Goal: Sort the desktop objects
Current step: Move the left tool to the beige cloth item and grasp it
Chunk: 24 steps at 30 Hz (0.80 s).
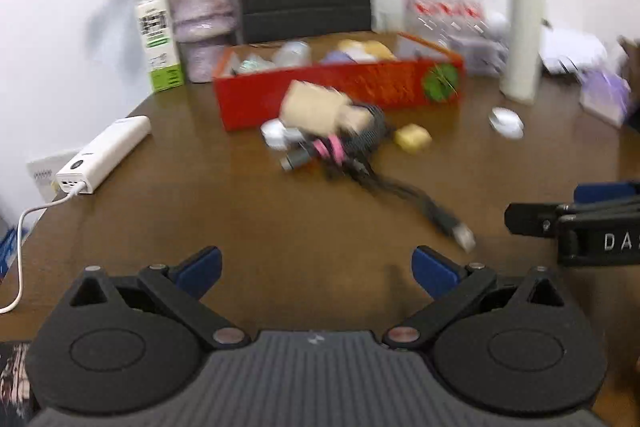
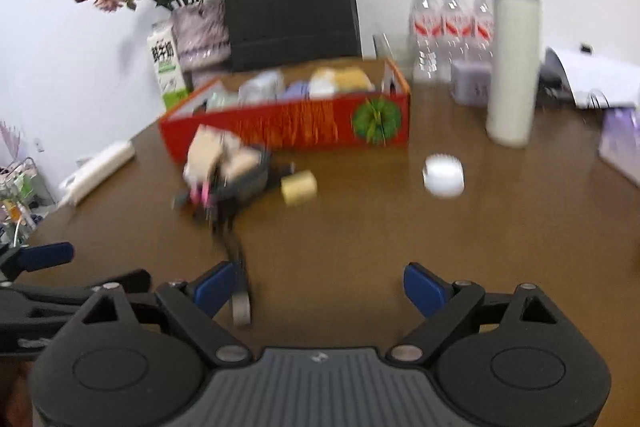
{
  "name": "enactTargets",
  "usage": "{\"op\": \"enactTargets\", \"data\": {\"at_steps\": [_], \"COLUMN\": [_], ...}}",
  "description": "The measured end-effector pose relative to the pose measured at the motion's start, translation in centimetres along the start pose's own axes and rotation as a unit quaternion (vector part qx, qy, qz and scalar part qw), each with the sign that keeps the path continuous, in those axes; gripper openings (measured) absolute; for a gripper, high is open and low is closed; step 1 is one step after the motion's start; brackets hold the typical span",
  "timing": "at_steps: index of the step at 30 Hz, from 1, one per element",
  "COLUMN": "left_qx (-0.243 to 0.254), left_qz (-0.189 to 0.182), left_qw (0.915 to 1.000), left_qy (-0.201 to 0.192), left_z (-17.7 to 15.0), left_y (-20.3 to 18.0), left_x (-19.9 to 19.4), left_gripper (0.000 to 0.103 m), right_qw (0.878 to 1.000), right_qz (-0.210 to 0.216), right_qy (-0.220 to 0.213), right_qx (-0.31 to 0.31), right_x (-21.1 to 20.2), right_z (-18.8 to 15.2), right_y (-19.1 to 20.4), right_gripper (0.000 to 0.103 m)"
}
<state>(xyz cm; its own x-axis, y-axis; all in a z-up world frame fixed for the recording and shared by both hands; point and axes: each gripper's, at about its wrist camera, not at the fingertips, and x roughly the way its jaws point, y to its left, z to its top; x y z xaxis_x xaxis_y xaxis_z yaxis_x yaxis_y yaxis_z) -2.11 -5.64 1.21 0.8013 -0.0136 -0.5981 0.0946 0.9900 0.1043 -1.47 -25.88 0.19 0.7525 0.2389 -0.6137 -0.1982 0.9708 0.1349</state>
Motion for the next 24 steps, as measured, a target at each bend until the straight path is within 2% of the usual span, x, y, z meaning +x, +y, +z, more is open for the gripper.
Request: {"op": "enactTargets", "data": {"at_steps": [2, 6, 10, 13, 16, 19, 24], "left_qx": [-0.009, -0.035, -0.062, -0.084, -0.07, -0.051, -0.052], "left_qz": [0.009, -0.006, -0.02, -0.008, 0.0, -0.007, -0.034], "left_qw": [0.9999, 0.9994, 0.9978, 0.9964, 0.9975, 0.9987, 0.998], "left_qy": [-0.003, 0.006, 0.012, 0.012, 0.008, -0.002, -0.002], "left_z": [-1.2, -2.5, -2.8, -2.9, -2.7, -2.8, -2.1], "left_y": [0.2, 1.3, 2.1, 2.4, 1.8, 1.4, 1.7], "left_x": [-0.7, -0.9, -0.8, -0.8, -0.8, -1.1, -0.3], "left_gripper": [0.103, 0.103, 0.103, 0.103, 0.103, 0.103, 0.103], "right_qw": [1.0, 0.999, 1.0, 1.0, 1.0, 0.999, 0.999], "right_qz": [-0.01, -0.013, -0.001, -0.007, -0.011, -0.015, 0.001], "right_qy": [-0.005, -0.036, -0.022, -0.023, -0.022, -0.027, -0.032], "right_qx": [-0.013, -0.021, 0.018, 0.016, 0.005, -0.01, -0.014], "right_x": [-1.3, -2.9, -2.4, -2.4, -2.4, -2.5, -2.2], "right_z": [-1.4, -3.0, -3.1, -3.3, -3.5, -3.6, -2.1], "right_y": [0.3, 0.8, 0.1, 0.1, 0.5, 1.0, 0.9], "right_gripper": [0.091, 0.091, 0.091, 0.091, 0.091, 0.091, 0.091]}}
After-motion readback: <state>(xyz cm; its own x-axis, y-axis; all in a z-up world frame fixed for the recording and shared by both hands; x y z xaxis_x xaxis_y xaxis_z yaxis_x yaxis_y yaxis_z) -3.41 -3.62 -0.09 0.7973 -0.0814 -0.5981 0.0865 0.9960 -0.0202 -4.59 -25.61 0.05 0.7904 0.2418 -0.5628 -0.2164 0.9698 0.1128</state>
